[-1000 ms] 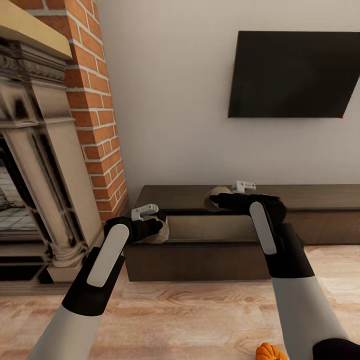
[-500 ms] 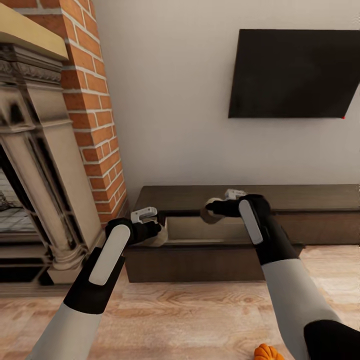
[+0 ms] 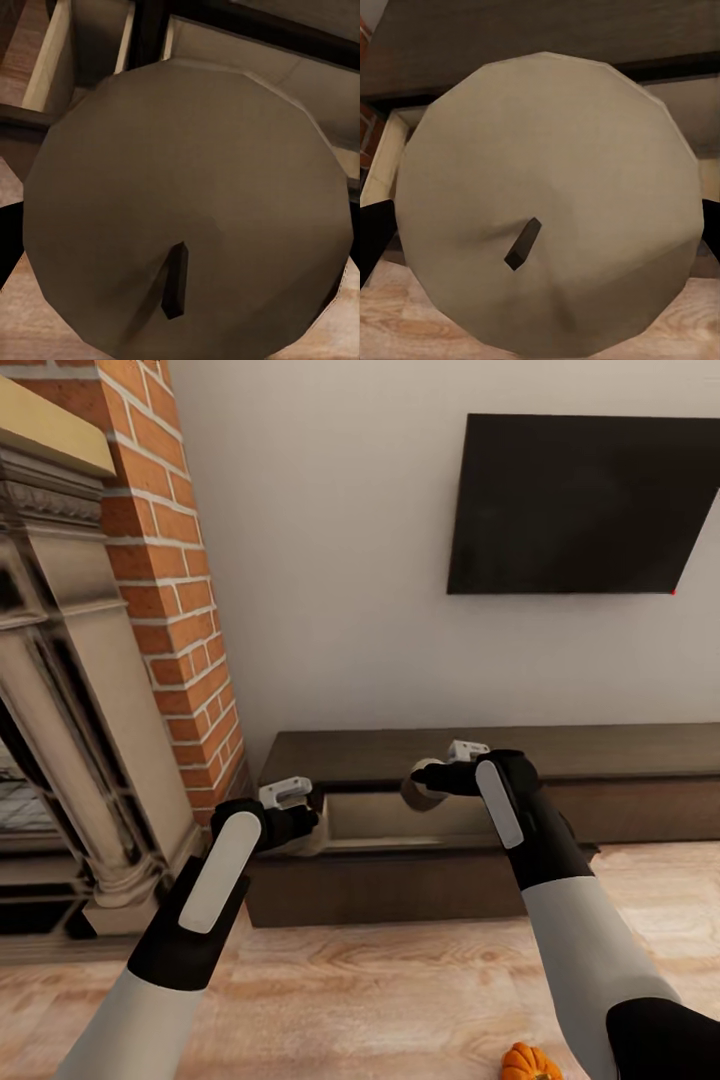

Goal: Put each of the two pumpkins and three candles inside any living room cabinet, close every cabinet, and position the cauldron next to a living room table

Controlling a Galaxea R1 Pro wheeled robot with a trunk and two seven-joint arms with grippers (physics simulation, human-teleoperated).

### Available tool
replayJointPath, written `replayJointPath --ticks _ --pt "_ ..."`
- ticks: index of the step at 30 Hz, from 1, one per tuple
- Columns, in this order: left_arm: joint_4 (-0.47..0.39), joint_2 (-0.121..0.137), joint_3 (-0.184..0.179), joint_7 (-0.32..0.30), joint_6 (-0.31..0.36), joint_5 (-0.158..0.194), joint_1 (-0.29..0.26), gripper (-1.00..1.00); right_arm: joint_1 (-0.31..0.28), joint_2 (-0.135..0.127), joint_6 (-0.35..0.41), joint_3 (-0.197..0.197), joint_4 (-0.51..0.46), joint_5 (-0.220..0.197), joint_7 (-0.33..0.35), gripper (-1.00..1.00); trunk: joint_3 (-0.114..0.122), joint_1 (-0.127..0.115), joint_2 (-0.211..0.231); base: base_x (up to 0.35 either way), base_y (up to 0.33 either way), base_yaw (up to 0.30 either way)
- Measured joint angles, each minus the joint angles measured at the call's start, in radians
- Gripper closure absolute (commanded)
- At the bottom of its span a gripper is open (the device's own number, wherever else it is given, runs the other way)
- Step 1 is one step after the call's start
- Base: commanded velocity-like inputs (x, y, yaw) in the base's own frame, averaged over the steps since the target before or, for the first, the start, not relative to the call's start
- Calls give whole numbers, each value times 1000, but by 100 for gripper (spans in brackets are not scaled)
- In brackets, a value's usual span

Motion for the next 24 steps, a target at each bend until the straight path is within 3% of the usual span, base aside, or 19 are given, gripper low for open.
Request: replayJointPath --ticks 12,24 --pt "1 0 2 -2 6 -4 0 100 3 -1 0 0 0 -7 0 100 0 0 0 256 219 -4" --pt "2 1 2 -5 7 -4 0 100 3 -1 0 1 0 -6 -2 100 0 0 0 317 32 -7"
